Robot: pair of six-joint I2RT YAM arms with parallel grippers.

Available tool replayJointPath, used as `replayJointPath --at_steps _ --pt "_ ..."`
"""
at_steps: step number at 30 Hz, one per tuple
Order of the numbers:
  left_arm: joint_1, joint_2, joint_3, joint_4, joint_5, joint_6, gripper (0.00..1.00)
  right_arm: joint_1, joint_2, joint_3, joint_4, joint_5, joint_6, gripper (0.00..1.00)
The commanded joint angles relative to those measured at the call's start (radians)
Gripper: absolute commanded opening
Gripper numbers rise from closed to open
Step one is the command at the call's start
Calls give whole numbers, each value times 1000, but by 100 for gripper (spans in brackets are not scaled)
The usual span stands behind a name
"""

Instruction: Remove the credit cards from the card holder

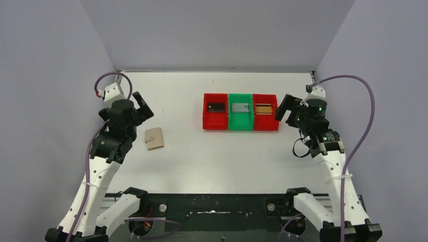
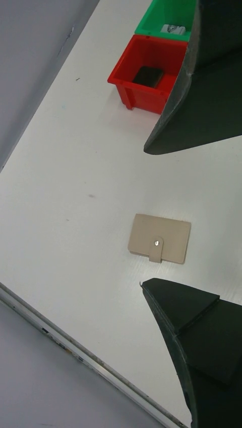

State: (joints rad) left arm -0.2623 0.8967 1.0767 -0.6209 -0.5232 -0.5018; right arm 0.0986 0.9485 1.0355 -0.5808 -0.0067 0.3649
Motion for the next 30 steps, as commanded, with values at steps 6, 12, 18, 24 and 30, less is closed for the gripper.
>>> replayJointPath --at_steps 6,12,18,24,30 --pt "-28 27 -25 -111 8 -140 97 -24 -165 -142 -46 -229 88 98" --pt "162 90 -43 -124 169 -159 97 -17 -136 -184 -31 -288 95 98" --pt "364 158 -108 -107 309 -163 97 36 -53 -148 -34 -300 86 98" --pt "471 226 -208 -62 350 -208 97 131 -19 -132 -17 -236 119 98" --pt "545 252 -302 -8 318 -244 97 196 13 -129 -4 -196 163 98"
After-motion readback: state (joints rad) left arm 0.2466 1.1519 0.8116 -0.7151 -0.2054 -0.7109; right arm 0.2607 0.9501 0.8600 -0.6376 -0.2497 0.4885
